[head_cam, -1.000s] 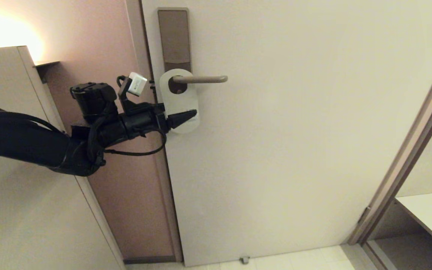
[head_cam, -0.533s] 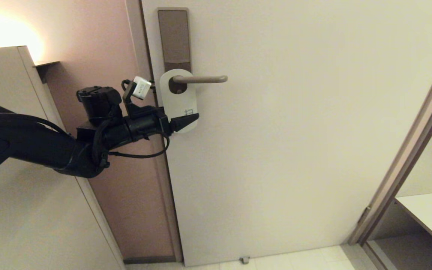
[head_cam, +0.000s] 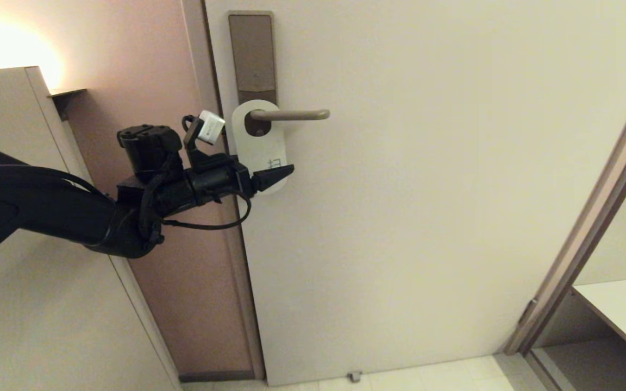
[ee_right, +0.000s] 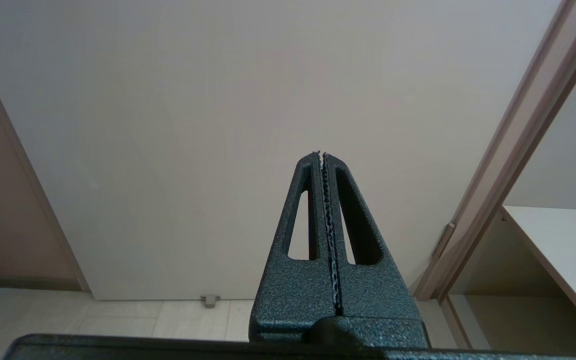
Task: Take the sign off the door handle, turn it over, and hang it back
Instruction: Take down the sign
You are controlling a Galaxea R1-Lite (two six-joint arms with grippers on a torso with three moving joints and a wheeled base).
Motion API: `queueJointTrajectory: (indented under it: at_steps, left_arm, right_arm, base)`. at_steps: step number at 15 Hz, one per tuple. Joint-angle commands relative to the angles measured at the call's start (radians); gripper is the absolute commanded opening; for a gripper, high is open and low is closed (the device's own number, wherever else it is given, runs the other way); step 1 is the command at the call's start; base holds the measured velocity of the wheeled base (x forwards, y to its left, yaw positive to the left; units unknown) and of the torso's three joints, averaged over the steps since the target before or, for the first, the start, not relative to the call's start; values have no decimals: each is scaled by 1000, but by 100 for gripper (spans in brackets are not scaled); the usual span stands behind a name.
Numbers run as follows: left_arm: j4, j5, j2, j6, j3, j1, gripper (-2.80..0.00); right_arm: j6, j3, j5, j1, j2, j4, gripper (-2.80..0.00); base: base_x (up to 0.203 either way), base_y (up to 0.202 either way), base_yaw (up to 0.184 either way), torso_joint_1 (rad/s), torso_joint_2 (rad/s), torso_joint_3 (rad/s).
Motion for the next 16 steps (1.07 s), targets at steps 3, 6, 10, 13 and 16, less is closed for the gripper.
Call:
queueJointTrajectory:
  at_steps: [3, 6, 10, 13, 16]
  left_arm:
    - [-6, -7, -7, -1, 0, -7, 0]
    - [-6, -9, -8, -6, -1, -7, 0]
    - [-3, -15, -4, -18, -15, -7, 0]
    - [2, -18, 3, -18, -35, -7, 0]
    - [2, -18, 4, -18, -38, -9, 0]
  right_arm:
    - [0, 0, 1, 0, 0, -1, -280]
    - [0, 0, 1, 0, 0, -1, -280]
    - [0, 0, 1, 0, 0, -1, -280]
    - [0, 0, 1, 0, 0, -1, -280]
    - [0, 0, 1, 0, 0, -1, -280]
  base:
    - [0, 0, 0, 0, 0, 0]
    - [0, 0, 0, 0, 0, 0]
    - [0, 0, 0, 0, 0, 0]
    - [0, 0, 0, 0, 0, 0]
    - [0, 0, 0, 0, 0, 0]
